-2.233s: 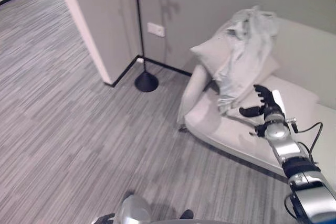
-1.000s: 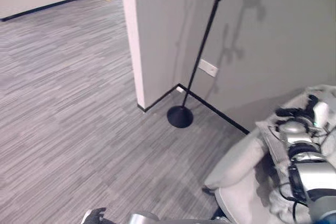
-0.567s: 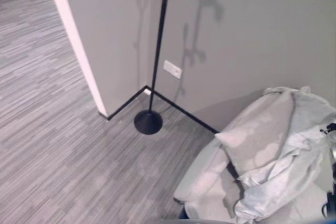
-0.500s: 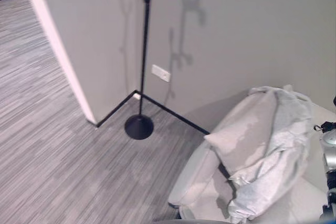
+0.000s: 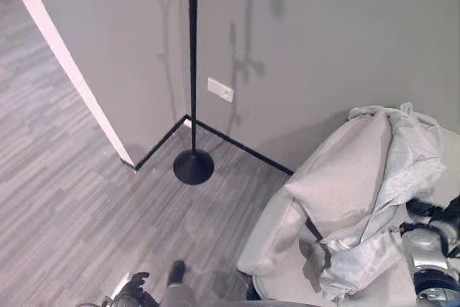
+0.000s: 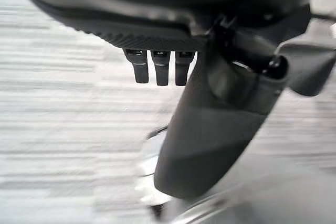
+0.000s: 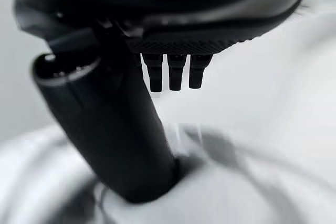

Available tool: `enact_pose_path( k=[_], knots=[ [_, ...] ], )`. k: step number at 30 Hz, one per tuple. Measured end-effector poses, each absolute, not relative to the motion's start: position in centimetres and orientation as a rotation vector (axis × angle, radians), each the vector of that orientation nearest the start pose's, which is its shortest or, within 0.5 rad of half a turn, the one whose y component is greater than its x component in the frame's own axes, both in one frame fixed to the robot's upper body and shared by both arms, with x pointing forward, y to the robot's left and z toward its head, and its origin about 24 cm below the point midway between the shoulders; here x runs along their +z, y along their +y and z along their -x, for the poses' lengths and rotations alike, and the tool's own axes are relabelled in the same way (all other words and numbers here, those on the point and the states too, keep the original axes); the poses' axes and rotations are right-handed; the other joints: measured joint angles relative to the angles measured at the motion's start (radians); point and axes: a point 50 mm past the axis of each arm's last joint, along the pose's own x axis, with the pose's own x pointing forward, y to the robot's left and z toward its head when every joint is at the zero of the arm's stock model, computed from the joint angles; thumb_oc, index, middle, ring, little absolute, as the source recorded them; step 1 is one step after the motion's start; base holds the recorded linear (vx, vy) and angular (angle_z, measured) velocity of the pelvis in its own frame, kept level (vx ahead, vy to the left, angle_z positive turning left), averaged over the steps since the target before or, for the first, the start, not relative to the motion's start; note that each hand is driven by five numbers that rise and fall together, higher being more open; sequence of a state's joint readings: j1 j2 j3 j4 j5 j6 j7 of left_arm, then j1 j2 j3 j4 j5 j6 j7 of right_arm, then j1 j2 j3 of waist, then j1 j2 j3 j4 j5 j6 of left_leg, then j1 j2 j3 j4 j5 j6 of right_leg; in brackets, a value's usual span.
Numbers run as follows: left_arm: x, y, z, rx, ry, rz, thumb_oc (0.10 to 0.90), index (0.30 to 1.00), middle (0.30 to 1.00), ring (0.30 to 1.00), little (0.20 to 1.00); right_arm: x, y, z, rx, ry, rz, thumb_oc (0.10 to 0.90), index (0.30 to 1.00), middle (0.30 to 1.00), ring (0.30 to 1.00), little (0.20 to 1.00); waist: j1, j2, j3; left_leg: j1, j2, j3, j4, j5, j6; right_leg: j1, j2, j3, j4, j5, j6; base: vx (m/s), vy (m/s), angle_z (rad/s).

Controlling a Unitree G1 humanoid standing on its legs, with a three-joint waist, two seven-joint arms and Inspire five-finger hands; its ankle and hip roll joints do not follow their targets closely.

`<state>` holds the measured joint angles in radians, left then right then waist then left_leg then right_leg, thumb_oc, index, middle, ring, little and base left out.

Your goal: Hang the clothes on the sofa on the clothes rack.

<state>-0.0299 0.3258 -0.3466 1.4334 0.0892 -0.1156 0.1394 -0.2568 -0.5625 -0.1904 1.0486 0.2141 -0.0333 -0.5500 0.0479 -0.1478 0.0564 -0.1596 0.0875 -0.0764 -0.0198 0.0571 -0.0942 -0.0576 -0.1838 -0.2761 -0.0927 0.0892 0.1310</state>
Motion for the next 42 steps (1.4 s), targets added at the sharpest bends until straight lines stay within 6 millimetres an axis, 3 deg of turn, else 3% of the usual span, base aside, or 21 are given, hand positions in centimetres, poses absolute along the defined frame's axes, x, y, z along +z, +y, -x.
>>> enact_pose_path(
  k=[5, 9, 14, 15, 24, 33, 37, 42],
  knots=[
    [-15.5, 27.6, -6.6, -0.033, 1.280, -0.670, 0.800, 0.900, 0.900, 0.900, 0.900, -3.5, -38.7, -20.5, -1.019, 0.666, 0.091, 0.800, 0.900, 0.900, 0.900, 0.900, 0.031, 0.009, -0.003, 0.049, 0.019, 0.016, -0.033, 0.010, -0.014, 0.025, 0.021, 0.003, 0.000, -0.003, 0.000, 0.06, -0.023, -0.08],
    [-15.4, 27.0, -8.2, -0.072, 1.220, -0.675, 0.800, 0.900, 0.900, 0.900, 0.900, -3.6, -39.6, -19.5, -1.019, 0.745, 0.046, 0.800, 0.900, 0.900, 0.900, 0.900, 0.036, 0.014, -0.020, 0.062, 0.049, 0.013, -0.050, 0.017, -0.030, 0.032, 0.051, -0.002, 0.000, -0.012, -0.005, 0.04, -0.031, -0.02],
    [-15.5, 26.8, -7.9, -0.112, 1.232, -0.679, 0.800, 0.900, 0.900, 0.900, 0.900, -4.1, -39.5, -18.8, -0.993, 0.769, -0.011, 0.800, 0.900, 0.900, 0.900, 0.900, 0.033, 0.023, -0.053, 0.064, 0.082, 0.008, -0.068, 0.024, -0.050, 0.027, 0.084, -0.006, 0.000, -0.024, -0.020, 0.02, -0.033, -0.01],
    [-15.5, 26.9, -7.8, -0.106, 1.235, -0.663, 0.800, 0.900, 0.900, 0.900, 0.900, -4.3, -39.5, -18.7, -0.975, 0.782, -0.014, 0.400, 0.300, 0.300, 0.300, 0.300, 0.035, 0.026, -0.055, 0.063, 0.089, 0.004, -0.070, 0.025, -0.052, 0.027, 0.090, -0.008, 0.000, -0.025, -0.020, 0.01, -0.044, 0.03],
    [-15.5, 27.4, -6.9, -0.018, 1.276, -0.558, 0.800, 0.900, 0.900, 0.900, 0.900, -5.1, -39.1, -18.0, -0.930, 0.830, 0.017, 0.400, 0.300, 0.300, 0.300, 0.300, 0.058, 0.029, -0.076, 0.046, 0.111, -0.011, -0.069, 0.028, -0.059, 0.019, 0.114, -0.018, -0.005, -0.033, -0.028, 0.00, -0.016, 0.03],
    [-15.6, 27.6, -5.5, 0.046, 1.302, -0.496, 0.800, 0.900, 0.900, 0.900, 0.900, -4.7, -37.4, -20.4, -0.769, 0.746, 0.179, 0.400, 0.300, 0.300, 0.300, 0.300, 0.049, 0.036, -0.079, 0.044, 0.125, -0.013, -0.070, 0.039, -0.076, 0.013, 0.127, -0.020, -0.005, -0.030, -0.032, 0.00, -0.005, -0.01],
    [-15.9, 27.4, -3.9, 0.124, 1.334, -0.410, 0.800, 0.900, 0.900, 0.900, 0.900, -2.2, -34.7, -22.8, -0.585, 0.534, 0.292, 0.400, 0.300, 0.300, 0.300, 0.300, 0.002, 0.055, -0.078, 0.047, 0.135, -0.011, -0.074, 0.041, -0.081, 0.012, 0.136, -0.013, -0.005, -0.029, -0.033, 0.00, -0.006, -0.06],
    [-16.2, 26.2, -4.2, 0.118, 1.329, -0.374, 0.800, 0.900, 0.900, 0.900, 0.900, 1.8, -31.3, -23.7, -0.479, 0.249, 0.223, 0.400, 0.300, 0.300, 0.300, 0.300, 0.005, 0.094, -0.069, 0.046, 0.147, -0.015, -0.076, 0.041, -0.083, 0.014, 0.148, -0.020, -0.005, -0.029, -0.034, 0.00, 0.000, 0.01]
  ],
)
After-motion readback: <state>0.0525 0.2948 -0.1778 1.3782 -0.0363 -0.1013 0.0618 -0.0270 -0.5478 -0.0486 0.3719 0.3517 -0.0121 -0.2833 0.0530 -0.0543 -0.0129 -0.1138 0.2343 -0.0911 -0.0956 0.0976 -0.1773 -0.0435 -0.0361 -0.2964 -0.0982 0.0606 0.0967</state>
